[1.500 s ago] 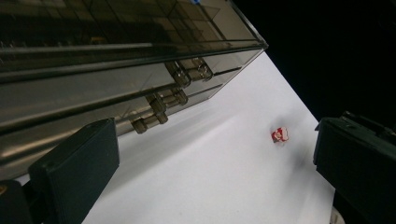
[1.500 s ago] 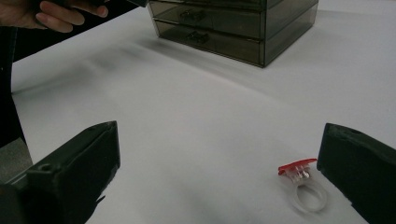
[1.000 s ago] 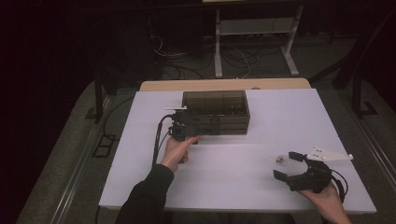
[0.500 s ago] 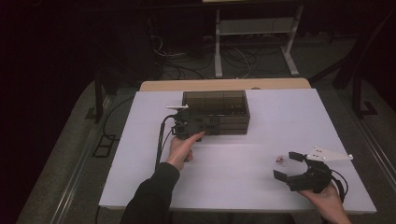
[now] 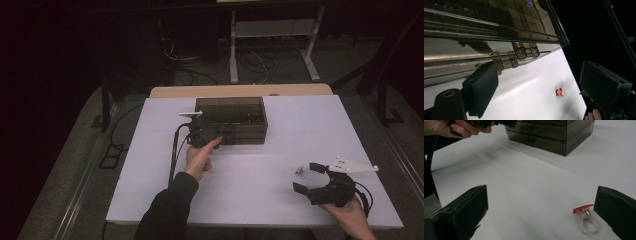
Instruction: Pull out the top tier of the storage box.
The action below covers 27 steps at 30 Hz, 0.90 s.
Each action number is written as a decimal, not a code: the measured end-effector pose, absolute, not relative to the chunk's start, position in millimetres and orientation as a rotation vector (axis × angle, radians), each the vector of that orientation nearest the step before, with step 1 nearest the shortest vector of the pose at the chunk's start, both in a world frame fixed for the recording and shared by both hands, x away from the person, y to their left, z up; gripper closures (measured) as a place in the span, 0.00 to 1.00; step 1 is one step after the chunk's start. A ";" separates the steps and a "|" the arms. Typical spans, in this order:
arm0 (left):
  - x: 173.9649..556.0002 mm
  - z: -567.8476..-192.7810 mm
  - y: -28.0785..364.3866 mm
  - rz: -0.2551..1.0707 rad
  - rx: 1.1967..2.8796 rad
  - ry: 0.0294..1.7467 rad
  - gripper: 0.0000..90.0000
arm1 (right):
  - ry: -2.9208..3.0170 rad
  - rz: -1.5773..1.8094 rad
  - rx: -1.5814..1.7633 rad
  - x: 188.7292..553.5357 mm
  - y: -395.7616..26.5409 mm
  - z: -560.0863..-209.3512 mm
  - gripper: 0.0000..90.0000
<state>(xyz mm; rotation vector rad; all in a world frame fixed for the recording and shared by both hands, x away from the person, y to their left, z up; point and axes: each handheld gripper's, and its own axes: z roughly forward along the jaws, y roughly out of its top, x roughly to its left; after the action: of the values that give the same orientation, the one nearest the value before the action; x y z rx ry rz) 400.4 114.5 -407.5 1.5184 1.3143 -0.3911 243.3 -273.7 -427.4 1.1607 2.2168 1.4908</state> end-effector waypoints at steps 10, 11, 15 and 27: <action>402.1 -411.5 115.0 -0.447 1.444 1.357 0.29 | 2.219 1.487 1.160 243.3 -273.4 -427.4 0.00; 402.3 -412.7 115.3 -0.454 1.437 1.358 0.31 | 2.220 1.487 1.160 243.3 -273.2 -427.5 0.00; 402.8 -415.2 115.2 -0.477 1.416 1.366 0.37 | 2.227 1.480 1.152 243.5 -272.6 -427.8 0.00; 404.8 -420.9 120.7 -0.538 1.321 1.415 0.59 | 2.229 1.479 1.151 243.5 -272.5 -427.8 0.00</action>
<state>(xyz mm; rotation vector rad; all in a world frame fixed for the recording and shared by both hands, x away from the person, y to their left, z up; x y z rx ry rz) 404.8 120.7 -420.9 1.3207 1.4146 -0.5378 243.5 -272.5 -427.8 1.1515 2.2288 1.4786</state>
